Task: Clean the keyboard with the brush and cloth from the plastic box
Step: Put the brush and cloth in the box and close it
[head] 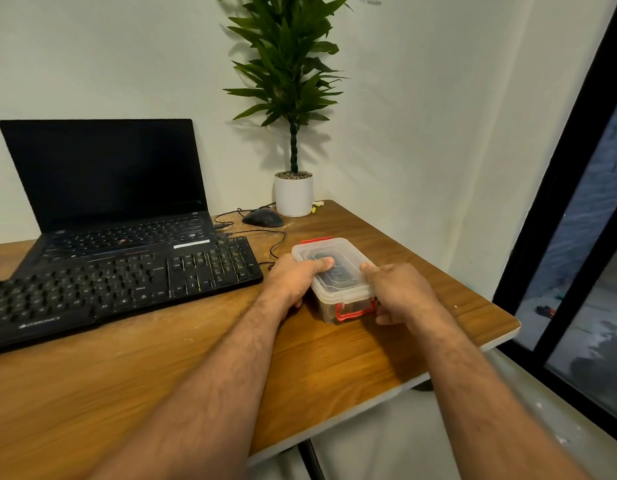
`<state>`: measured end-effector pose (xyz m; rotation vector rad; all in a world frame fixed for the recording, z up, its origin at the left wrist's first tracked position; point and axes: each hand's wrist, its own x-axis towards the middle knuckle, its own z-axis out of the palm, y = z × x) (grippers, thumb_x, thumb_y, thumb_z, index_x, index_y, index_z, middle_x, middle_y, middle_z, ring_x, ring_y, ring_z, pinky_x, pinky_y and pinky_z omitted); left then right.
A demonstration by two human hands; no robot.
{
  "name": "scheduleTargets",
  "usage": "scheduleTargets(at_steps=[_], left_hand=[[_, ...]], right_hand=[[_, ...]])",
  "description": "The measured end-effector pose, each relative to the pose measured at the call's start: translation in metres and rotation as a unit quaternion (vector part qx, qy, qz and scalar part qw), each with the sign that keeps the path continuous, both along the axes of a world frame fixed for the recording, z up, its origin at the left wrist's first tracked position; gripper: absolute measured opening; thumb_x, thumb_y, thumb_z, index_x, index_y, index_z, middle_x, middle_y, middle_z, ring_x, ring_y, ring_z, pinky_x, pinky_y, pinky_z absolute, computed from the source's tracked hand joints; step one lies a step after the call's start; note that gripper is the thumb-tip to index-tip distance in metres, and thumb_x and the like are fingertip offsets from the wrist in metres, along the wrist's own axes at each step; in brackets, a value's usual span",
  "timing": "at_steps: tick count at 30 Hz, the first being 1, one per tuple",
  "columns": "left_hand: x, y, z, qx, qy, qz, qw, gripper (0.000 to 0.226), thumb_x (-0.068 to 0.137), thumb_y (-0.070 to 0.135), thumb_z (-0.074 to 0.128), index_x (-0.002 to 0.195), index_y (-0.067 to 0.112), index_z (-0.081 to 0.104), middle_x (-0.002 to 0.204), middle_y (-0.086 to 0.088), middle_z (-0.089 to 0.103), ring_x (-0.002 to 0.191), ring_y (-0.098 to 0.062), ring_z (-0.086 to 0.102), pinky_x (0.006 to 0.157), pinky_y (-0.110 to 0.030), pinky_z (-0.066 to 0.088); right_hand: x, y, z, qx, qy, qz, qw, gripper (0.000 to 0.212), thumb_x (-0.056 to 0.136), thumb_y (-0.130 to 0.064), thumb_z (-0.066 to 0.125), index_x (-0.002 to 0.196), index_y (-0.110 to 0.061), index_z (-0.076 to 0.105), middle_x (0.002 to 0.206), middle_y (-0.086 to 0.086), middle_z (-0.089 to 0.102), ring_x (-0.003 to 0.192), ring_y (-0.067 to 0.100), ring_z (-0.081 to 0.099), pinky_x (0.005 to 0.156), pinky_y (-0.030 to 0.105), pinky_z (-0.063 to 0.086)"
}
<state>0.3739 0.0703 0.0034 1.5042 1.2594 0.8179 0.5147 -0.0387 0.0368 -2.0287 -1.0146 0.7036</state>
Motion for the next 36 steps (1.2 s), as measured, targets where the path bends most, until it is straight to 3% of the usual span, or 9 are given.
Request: scheduleTargets(at_steps=[4, 8, 10, 13, 16, 22, 27, 33, 36], left_hand=[[-0.001, -0.003, 0.002, 0.0, 0.003, -0.001, 1.0, 0.038, 0.076, 0.054, 0.074, 0.101, 0.026, 0.068, 0.086, -0.002, 0.077, 0.041, -0.011, 0.045, 0.038, -0.022, 0.034], [-0.002, -0.003, 0.002, 0.001, -0.002, -0.008, 1.0, 0.035, 0.078, 0.052, 0.074, 0.101, 0.026, 0.067, 0.091, -0.007, 0.076, 0.045, -0.012, 0.047, 0.039, -0.022, 0.036], [-0.001, -0.003, 0.002, 0.004, 0.0, -0.006, 1.0, 0.033, 0.078, 0.051, 0.074, 0.099, 0.027, 0.066, 0.093, -0.009, 0.076, 0.049, -0.013, 0.05, 0.041, -0.023, 0.039], [-0.001, -0.003, 0.003, -0.006, 0.001, -0.001, 1.0, 0.033, 0.078, 0.049, 0.075, 0.1, 0.026, 0.066, 0.092, -0.008, 0.076, 0.048, -0.011, 0.052, 0.039, -0.023, 0.039], [-0.001, -0.003, 0.003, 0.001, 0.005, -0.002, 1.0, 0.031, 0.079, 0.048, 0.074, 0.099, 0.026, 0.065, 0.094, -0.01, 0.076, 0.049, -0.012, 0.052, 0.04, -0.022, 0.04], [0.0, -0.003, 0.003, 0.007, 0.007, 0.004, 1.0, 0.036, 0.077, 0.05, 0.074, 0.102, 0.025, 0.067, 0.093, -0.009, 0.076, 0.055, -0.016, 0.054, 0.042, -0.023, 0.042], [0.0, -0.004, 0.003, 0.006, 0.016, 0.008, 1.0, 0.035, 0.078, 0.051, 0.074, 0.098, 0.023, 0.066, 0.09, -0.007, 0.075, 0.059, -0.016, 0.057, 0.044, -0.024, 0.043], [-0.003, -0.009, 0.003, 0.002, 0.002, -0.004, 1.0, 0.036, 0.081, 0.054, 0.071, 0.099, 0.023, 0.068, 0.078, -0.007, 0.074, 0.056, -0.016, 0.058, 0.048, -0.026, 0.047], [-0.008, -0.017, 0.004, 0.01, -0.011, 0.008, 1.0, 0.059, 0.082, 0.067, 0.061, 0.118, 0.02, 0.061, 0.076, 0.0, 0.073, 0.051, -0.012, 0.062, 0.052, -0.025, 0.053]], right_hand=[[-0.005, -0.008, 0.003, 0.032, 0.132, -0.029, 0.99, 0.025, 0.097, -0.037, 0.062, 0.097, -0.013, 0.067, 0.086, 0.008, 0.073, 0.061, 0.018, 0.062, 0.067, 0.037, 0.06], [-0.005, -0.014, 0.007, 0.045, 0.087, -0.028, 0.995, 0.032, 0.091, -0.038, 0.07, 0.108, -0.012, 0.065, 0.094, 0.003, 0.07, 0.059, 0.013, 0.058, 0.052, 0.025, 0.049], [-0.005, -0.017, 0.013, 0.07, 0.029, -0.007, 0.997, 0.039, 0.085, -0.032, 0.078, 0.118, -0.018, 0.062, 0.108, 0.001, 0.068, 0.074, 0.014, 0.066, 0.058, 0.026, 0.054], [-0.006, -0.02, 0.028, 0.045, -0.004, 0.07, 0.997, 0.034, 0.08, -0.012, 0.08, 0.109, -0.023, 0.068, 0.106, -0.002, 0.065, 0.092, 0.015, 0.066, 0.076, 0.032, 0.06], [-0.007, -0.024, 0.036, -0.007, -0.045, 0.137, 0.989, 0.044, 0.075, 0.001, 0.078, 0.112, -0.023, 0.07, 0.11, -0.003, 0.062, 0.094, 0.01, 0.059, 0.073, 0.025, 0.054], [-0.005, -0.021, 0.034, 0.0, -0.114, 0.155, 0.981, 0.025, 0.072, -0.013, 0.087, 0.092, -0.026, 0.077, 0.102, -0.008, 0.063, 0.084, 0.004, 0.054, 0.062, 0.017, 0.041], [-0.007, -0.012, 0.035, 0.001, -0.11, 0.136, 0.985, 0.013, 0.068, -0.018, 0.09, 0.067, -0.022, 0.078, 0.078, -0.009, 0.073, 0.084, 0.01, 0.064, 0.081, 0.036, 0.059], [-0.011, -0.01, 0.038, -0.017, -0.12, 0.124, 0.985, 0.012, 0.069, -0.018, 0.089, 0.07, -0.02, 0.078, 0.08, -0.006, 0.072, 0.081, 0.013, 0.067, 0.08, 0.039, 0.061], [-0.012, -0.016, 0.04, -0.014, -0.106, 0.124, 0.986, 0.009, 0.073, -0.017, 0.086, 0.077, -0.019, 0.078, 0.083, -0.007, 0.069, 0.079, 0.012, 0.063, 0.075, 0.033, 0.059]])
